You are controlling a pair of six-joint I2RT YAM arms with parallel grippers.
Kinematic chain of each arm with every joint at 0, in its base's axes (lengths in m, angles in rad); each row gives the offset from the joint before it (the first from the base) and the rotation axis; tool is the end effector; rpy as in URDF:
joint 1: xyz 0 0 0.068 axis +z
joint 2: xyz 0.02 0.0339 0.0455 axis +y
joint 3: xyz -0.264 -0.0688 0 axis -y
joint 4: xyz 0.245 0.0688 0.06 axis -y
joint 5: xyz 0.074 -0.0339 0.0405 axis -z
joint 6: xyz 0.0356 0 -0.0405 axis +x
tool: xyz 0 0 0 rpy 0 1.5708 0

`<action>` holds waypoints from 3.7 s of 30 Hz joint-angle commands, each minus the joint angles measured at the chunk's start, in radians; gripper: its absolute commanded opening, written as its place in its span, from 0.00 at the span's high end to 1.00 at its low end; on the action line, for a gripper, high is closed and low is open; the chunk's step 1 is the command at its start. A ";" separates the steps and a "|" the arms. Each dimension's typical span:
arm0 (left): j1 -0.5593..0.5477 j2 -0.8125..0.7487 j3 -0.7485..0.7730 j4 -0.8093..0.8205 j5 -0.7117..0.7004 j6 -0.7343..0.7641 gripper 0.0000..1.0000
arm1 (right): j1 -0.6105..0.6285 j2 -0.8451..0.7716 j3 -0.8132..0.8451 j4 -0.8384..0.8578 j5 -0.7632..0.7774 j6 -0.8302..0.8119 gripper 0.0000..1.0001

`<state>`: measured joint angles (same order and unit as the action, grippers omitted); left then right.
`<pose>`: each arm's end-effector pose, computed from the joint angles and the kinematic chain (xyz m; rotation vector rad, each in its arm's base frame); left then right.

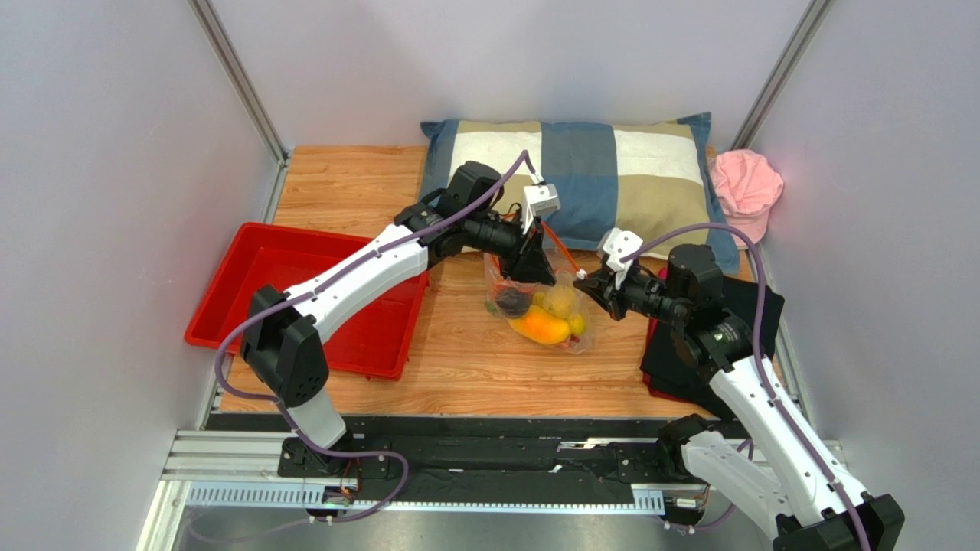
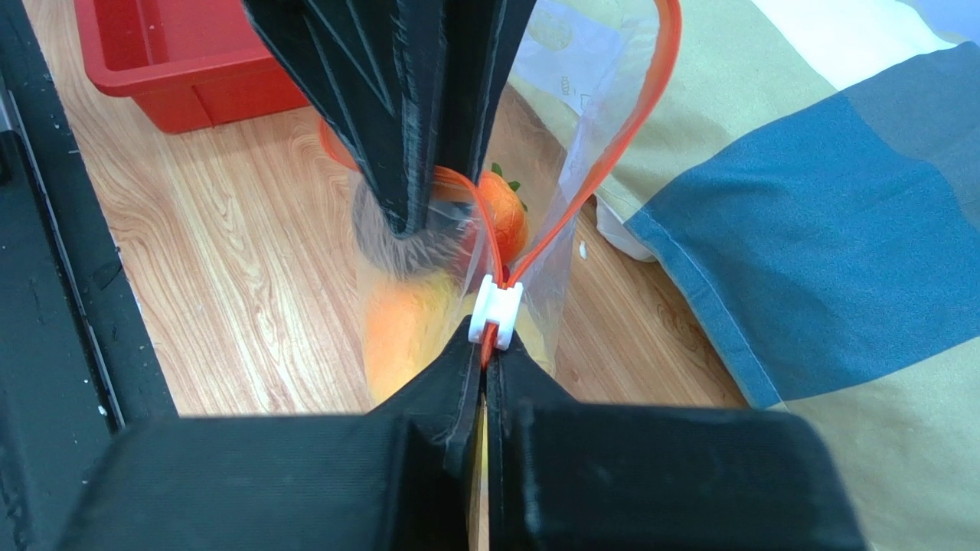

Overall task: Place the food in the zip-top bag and seal the zipper
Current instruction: Zip the zipper food storage bag at the center of the board.

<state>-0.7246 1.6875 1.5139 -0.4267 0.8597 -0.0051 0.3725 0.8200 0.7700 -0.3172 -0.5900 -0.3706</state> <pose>0.2686 -0.2738 0.3376 1.2566 1.8489 -1.3394 0.1644 0.0855 0.3170 -1.0446 1.6039 0.5706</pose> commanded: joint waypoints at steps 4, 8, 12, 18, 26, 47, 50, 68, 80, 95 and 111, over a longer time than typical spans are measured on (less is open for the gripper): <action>0.024 -0.210 -0.044 0.164 0.082 0.271 0.41 | 0.006 -0.033 -0.017 0.023 -0.053 -0.050 1.00; 0.005 -0.209 -0.057 0.163 0.137 0.469 0.35 | 0.008 -0.032 -0.017 0.023 -0.068 -0.056 1.00; -0.044 -0.141 0.067 -0.012 0.168 0.678 0.36 | 0.005 -0.033 -0.014 0.013 -0.082 -0.065 1.00; -0.091 -0.063 0.135 -0.069 0.121 0.729 0.36 | 0.006 -0.042 -0.014 0.012 -0.074 -0.060 1.00; -0.118 0.004 0.166 -0.081 0.070 0.715 0.44 | 0.006 -0.045 -0.020 0.027 -0.068 -0.047 1.00; -0.130 0.051 0.204 -0.110 0.052 0.726 0.69 | 0.006 -0.033 -0.021 0.043 -0.070 -0.044 1.00; -0.128 0.061 0.212 -0.124 0.039 0.722 0.74 | 0.006 -0.032 -0.018 0.036 -0.070 -0.051 1.00; -0.027 0.097 0.253 -0.326 -0.030 0.856 0.98 | -0.004 -0.119 -0.041 0.003 0.025 -0.048 1.00; 0.135 0.051 0.272 -0.490 -0.071 0.947 1.00 | -0.020 -0.196 -0.080 -0.046 0.137 -0.037 1.00; 0.359 -0.044 0.223 -0.609 -0.123 1.022 1.00 | -0.030 -0.226 -0.060 -0.118 0.255 -0.048 1.00; 0.379 -0.141 0.201 -0.621 -0.056 0.789 1.00 | -0.034 -0.081 0.028 -0.091 0.220 -0.096 1.00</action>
<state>-0.3691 1.5543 1.6897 -1.0634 0.8207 0.8875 0.3504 0.6827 0.7628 -0.4515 -0.4034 -0.4213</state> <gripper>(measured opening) 0.127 0.008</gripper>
